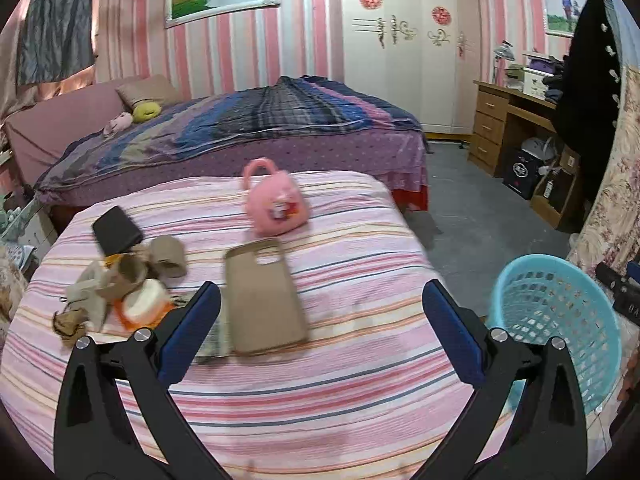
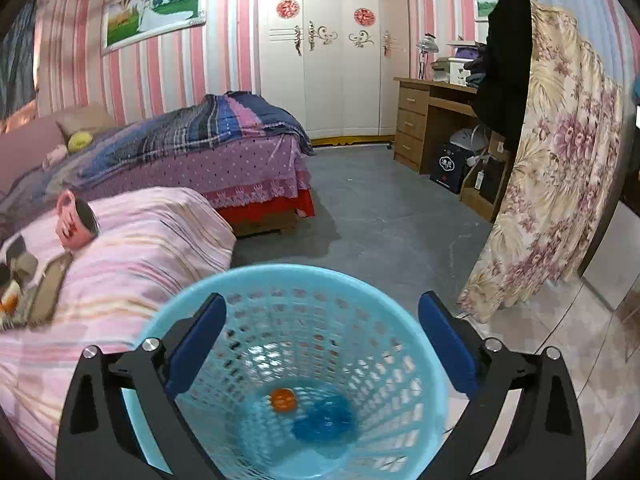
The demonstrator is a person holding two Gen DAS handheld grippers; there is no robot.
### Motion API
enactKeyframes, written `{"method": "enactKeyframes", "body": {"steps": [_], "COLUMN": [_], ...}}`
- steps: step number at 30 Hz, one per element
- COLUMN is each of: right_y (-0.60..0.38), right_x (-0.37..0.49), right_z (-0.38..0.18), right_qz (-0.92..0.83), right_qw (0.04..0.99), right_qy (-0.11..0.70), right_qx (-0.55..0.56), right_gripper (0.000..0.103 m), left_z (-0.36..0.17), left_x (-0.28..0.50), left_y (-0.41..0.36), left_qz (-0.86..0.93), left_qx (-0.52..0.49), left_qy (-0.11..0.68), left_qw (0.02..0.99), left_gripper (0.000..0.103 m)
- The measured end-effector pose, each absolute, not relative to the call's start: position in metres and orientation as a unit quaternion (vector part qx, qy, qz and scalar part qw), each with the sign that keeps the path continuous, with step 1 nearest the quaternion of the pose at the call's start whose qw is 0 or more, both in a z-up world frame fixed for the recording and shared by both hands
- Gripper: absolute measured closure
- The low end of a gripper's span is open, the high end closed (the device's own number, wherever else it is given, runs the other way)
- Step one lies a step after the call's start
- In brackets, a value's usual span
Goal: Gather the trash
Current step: 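Carry the blue bag and orange lid to the blue basket and release both, then grasp the brown crumpled paper with the left gripper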
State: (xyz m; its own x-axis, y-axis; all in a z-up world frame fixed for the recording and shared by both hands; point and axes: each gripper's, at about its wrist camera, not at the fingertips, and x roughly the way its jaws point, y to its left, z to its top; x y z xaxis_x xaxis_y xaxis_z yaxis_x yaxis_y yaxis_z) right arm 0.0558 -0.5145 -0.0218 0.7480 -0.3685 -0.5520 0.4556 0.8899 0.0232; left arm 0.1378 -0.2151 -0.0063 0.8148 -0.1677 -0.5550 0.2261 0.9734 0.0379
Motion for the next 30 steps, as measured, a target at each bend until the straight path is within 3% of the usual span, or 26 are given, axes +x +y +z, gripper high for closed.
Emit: {"method": "enactKeyframes", "body": {"steps": [12,22,30], "right_y": [-0.436,-0.365,-0.319], "right_x": [0.093,0.131,0.153], "right_z": [-0.012,-0.024,-0.038], "right_qz": [-0.182,-0.135,-0.102], "right_qw": [0.944,0.949,0.948], "right_qy": [0.267,0.283,0.301], "right_qx": [0.057,0.037,0.016], "right_gripper": [0.006,0.006,0.006], "left_z": [0.000,-0.041,-0.072], "left_x": [0.154,0.175,0.188], "left_y": [-0.086,0.026,0.067], "left_qz": [-0.012,0.057,0.098], "left_qx": [0.058,0.034,0.055], "left_qy": [0.284,0.320,0.349], "left_qw": [0.957,0.945,0.930], "left_gripper": [0.005,0.005,0.006]}}
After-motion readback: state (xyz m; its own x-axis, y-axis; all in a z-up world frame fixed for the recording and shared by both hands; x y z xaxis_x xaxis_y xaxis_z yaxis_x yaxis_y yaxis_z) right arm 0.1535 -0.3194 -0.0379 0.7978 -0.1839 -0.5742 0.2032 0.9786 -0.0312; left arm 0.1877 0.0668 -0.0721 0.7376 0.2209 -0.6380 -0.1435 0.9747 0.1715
